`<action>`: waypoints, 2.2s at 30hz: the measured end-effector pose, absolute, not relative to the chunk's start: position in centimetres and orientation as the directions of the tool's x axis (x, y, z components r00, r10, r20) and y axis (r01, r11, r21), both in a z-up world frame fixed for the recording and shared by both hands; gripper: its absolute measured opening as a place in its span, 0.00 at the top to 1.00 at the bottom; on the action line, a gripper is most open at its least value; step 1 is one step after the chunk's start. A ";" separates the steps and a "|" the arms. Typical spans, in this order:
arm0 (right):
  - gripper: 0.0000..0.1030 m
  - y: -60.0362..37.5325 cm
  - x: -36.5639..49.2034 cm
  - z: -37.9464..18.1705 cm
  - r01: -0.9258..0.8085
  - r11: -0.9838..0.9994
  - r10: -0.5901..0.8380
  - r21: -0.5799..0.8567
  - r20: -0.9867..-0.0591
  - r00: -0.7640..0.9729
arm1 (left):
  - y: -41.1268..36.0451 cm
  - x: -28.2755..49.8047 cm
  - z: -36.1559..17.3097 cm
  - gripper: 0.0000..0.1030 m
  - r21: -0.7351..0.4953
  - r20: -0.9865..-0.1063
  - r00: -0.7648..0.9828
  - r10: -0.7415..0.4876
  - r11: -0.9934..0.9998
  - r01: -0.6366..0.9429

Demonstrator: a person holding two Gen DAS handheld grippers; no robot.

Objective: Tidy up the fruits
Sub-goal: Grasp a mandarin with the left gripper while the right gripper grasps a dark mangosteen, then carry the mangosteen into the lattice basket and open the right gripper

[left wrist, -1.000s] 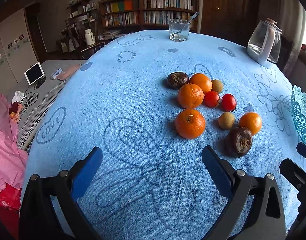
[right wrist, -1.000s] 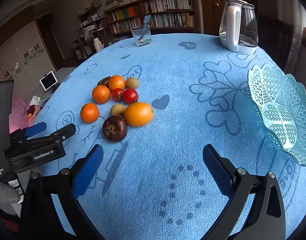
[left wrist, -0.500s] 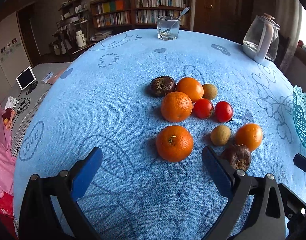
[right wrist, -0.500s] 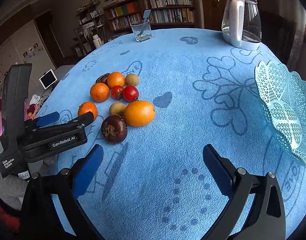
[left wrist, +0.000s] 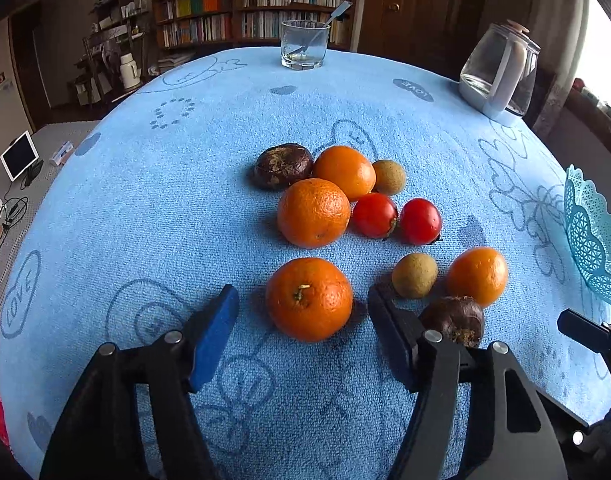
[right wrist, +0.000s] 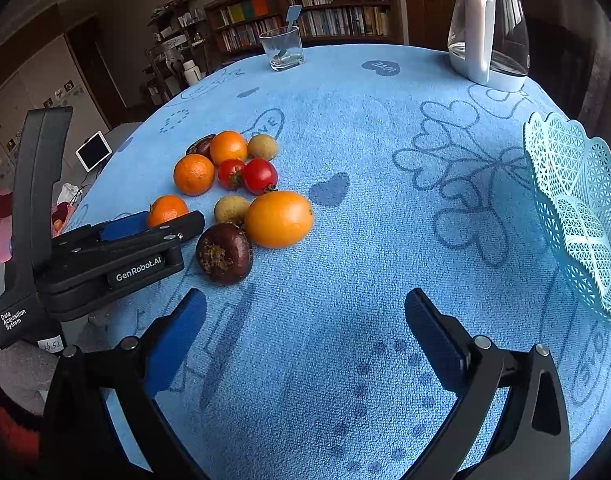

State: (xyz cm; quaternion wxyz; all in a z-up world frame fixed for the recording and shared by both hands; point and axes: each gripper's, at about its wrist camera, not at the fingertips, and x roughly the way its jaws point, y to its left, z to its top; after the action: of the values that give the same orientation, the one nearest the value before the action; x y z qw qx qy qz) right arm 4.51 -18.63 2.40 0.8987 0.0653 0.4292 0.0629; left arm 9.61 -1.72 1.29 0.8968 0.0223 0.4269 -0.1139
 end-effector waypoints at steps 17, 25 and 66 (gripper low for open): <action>0.02 -15.7 6.3 2.3 -0.112 0.979 0.202 0.170 -0.767 0.609 | 2.1 7.9 3.4 0.61 -0.080 -0.693 0.699 -0.174 0.983 0.165; 0.28 -13.2 8.4 1.2 -0.133 0.979 0.201 0.153 -0.798 0.568 | 4.5 8.2 2.8 0.61 -0.099 -0.709 0.691 -0.144 0.990 0.105; 0.57 -21.1 2.0 7.7 0.025 0.989 0.072 0.147 -0.619 0.782 | 0.6 4.6 5.3 0.61 -0.028 -0.681 0.720 -0.131 0.988 0.154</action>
State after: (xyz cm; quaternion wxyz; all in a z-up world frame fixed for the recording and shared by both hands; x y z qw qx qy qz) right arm 2.05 -21.13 7.74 0.9410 0.0739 0.3299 0.0124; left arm 4.63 0.63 5.32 0.9272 0.0154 0.3661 -0.0769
